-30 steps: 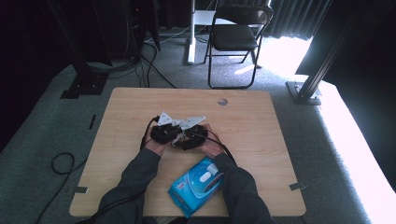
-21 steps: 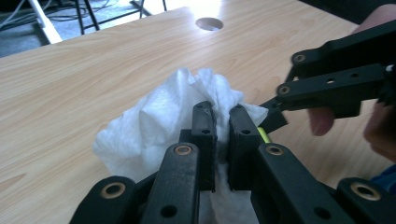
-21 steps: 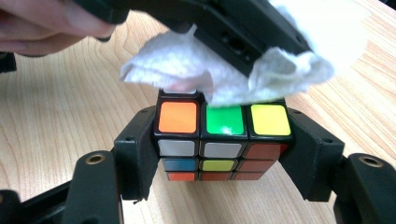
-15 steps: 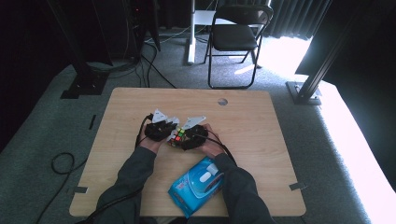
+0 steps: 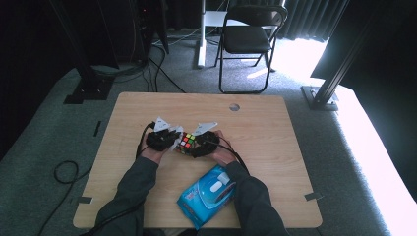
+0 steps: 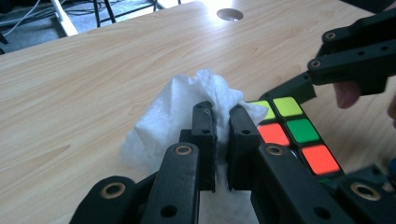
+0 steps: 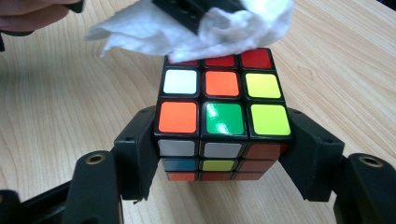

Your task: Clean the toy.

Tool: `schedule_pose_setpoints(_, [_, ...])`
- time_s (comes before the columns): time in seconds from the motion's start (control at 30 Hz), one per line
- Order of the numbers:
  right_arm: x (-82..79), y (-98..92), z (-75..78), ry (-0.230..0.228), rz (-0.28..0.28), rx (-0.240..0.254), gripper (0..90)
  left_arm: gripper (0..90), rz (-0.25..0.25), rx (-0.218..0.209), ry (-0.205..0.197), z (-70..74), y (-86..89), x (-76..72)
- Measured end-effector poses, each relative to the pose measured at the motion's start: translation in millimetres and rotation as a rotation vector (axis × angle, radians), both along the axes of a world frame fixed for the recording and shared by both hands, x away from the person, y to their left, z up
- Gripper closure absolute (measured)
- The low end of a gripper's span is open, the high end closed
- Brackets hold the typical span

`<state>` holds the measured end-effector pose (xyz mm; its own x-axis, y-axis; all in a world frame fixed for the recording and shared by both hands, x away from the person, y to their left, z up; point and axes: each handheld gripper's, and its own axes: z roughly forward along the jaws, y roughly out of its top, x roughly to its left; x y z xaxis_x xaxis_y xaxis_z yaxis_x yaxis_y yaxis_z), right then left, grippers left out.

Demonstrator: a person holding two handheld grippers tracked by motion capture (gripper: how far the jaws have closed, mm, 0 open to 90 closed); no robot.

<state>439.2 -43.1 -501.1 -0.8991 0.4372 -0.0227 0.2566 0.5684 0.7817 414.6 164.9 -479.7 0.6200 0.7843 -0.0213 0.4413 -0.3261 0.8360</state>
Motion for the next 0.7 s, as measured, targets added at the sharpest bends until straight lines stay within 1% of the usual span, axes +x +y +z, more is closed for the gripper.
schedule_pose_setpoints(0.17, [-0.5,0.9,-0.4,-0.003,0.003,-0.009,34.4,83.9,-0.012,0.003,0.002,-1.2,2.7,-5.8])
schedule_pose_setpoints(0.3, [-0.3,1.2,-0.8,-0.005,0.003,-0.013,34.4,83.9,-0.024,-0.002,0.001,-1.7,1.7,-9.8])
schedule_pose_setpoints(0.47, [0.0,1.3,-1.1,-0.001,-0.001,-0.015,34.5,83.9,-0.042,-0.001,-0.001,-2.6,-2.9,-13.4])
schedule_pose_setpoints(0.53, [0.1,1.5,-1.5,0.000,-0.001,-0.020,34.4,83.8,-0.048,0.014,-0.008,-3.8,-5.8,-15.1])
schedule_pose_setpoints(0.6, [-0.1,1.9,-2.0,0.000,-0.002,-0.025,34.4,83.8,-0.053,0.018,-0.010,-4.4,-7.3,-16.2])
schedule_pose_setpoints(0.7, [-0.1,1.9,-2.0,-0.001,-0.002,-0.025,34.5,83.8,-0.061,0.014,-0.012,-3.8,-9.5,-17.6])
